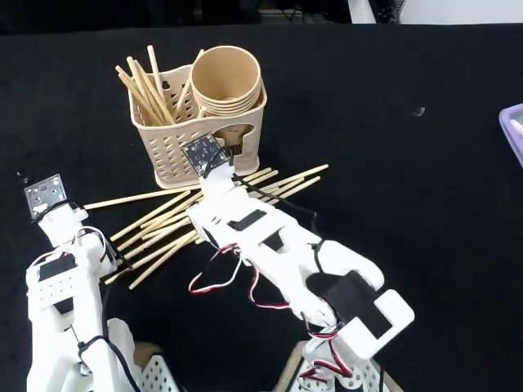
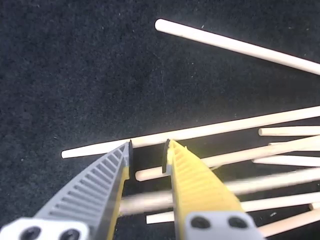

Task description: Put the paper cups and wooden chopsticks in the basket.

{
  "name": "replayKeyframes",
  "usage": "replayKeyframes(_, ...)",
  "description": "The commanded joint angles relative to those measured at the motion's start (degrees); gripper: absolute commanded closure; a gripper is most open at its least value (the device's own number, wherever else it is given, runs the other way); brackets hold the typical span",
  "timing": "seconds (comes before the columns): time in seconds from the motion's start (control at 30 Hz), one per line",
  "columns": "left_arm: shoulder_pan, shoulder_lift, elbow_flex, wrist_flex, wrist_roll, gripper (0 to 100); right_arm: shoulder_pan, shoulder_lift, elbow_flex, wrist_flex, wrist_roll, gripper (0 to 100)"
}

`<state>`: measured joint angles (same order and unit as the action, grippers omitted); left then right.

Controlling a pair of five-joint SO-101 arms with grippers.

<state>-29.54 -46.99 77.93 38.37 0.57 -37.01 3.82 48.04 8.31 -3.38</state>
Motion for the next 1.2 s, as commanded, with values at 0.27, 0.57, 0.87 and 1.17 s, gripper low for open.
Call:
replayKeyframes(0.27,-0.13,-0.62,-0.92,-0.70,0.26,87,-0.44,-1.54,-7.60,21.45,0.18,87.1)
replayKeyframes(0.57,-0.13,-0.62,-0.92,-0.70,0.26,87,-0.35,-3.56,-7.52,33.58,8.26,86.8)
replayKeyframes(0.87,-0.13,-0.62,-0.92,-0.70,0.26,87,-2.02,-13.05,-7.52,26.29,4.84,86.8)
replayKeyframes(1.17,-0.31,-0.79,-0.92,-0.70,0.44,87,-7.91,-5.67,-2.68,-7.12,-8.26,86.8)
